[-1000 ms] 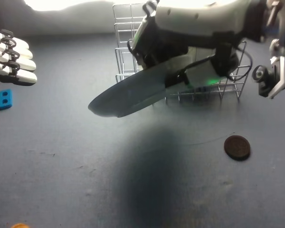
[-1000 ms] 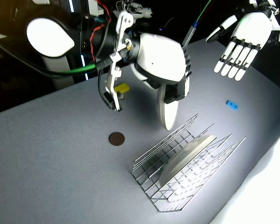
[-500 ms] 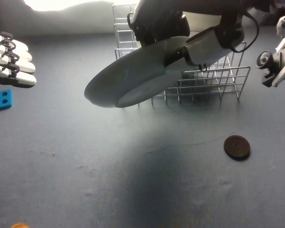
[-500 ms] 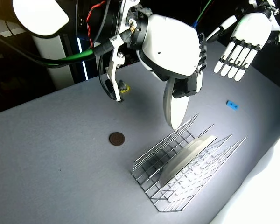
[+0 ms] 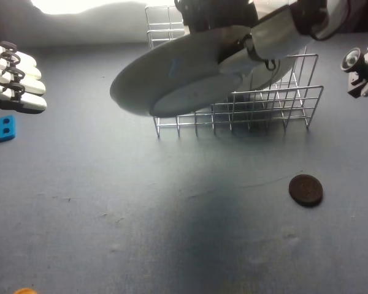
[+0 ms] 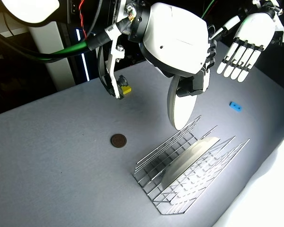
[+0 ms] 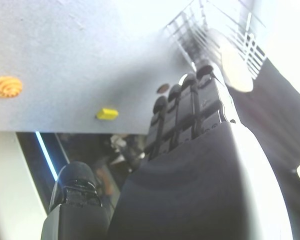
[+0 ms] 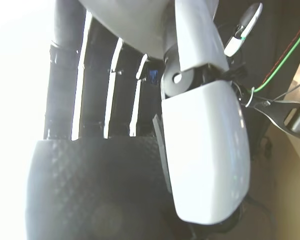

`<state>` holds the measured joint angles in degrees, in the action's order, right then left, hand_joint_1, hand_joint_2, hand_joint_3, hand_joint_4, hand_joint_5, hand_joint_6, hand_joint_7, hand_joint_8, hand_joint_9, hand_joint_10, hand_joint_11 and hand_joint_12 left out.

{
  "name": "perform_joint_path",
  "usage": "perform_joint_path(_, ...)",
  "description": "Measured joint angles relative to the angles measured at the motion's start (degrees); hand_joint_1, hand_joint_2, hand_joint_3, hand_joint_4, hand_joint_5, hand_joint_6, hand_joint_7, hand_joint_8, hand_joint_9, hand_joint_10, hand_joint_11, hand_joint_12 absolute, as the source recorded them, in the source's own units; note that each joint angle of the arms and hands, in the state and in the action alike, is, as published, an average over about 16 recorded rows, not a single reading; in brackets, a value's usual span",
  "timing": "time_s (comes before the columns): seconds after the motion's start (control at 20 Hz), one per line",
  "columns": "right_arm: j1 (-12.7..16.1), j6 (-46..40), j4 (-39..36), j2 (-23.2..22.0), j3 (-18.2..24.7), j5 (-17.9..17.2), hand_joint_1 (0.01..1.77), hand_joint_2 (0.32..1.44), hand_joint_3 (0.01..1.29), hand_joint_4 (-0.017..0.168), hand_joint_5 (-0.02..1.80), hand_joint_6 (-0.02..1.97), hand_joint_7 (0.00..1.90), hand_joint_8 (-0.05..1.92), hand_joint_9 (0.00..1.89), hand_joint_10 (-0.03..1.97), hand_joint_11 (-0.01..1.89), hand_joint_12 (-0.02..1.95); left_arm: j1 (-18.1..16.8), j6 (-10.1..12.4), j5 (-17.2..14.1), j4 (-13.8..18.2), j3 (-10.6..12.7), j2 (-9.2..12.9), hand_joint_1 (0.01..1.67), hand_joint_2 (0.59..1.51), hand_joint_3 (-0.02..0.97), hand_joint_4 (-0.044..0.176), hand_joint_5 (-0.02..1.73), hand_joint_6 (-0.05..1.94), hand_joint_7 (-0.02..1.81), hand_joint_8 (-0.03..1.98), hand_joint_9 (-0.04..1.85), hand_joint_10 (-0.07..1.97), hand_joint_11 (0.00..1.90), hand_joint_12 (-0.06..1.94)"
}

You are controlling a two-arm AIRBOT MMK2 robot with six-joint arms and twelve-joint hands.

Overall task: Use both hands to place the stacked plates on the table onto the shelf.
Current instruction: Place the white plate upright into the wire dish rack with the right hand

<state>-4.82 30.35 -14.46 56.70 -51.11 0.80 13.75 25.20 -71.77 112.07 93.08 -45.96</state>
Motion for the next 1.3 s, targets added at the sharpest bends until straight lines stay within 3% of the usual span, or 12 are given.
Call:
perform_joint_path(0.7, 0.1, -1.2, 1.2, -0.1, -3.2, -0.5, 1.32, 0.99, 0.01, -0.007, 0.92, 0.9, 1.1, 0.75, 1.09, 0.93, 0.95, 1.14, 0.6, -0.5, 0.0, 0.0, -0.3, 0.0, 0.02, 1.112, 0.017, 0.007, 0.02, 0.02, 0.02, -0.01, 0.02, -0.05, 0.02, 0.0)
perform_joint_path(1.3, -4.1, -6.6, 2.5, 0.5, -9.5, -6.0, 1.32, 0.99, 0.01, -0.008, 0.91, 0.9, 1.07, 0.79, 1.08, 0.93, 0.96, 1.09, 0.8, -0.7, 0.1, 0.0, -0.4, 0.0, 0.02, 1.113, 0.016, 0.007, 0.02, 0.02, 0.02, -0.01, 0.02, -0.06, 0.02, 0.0)
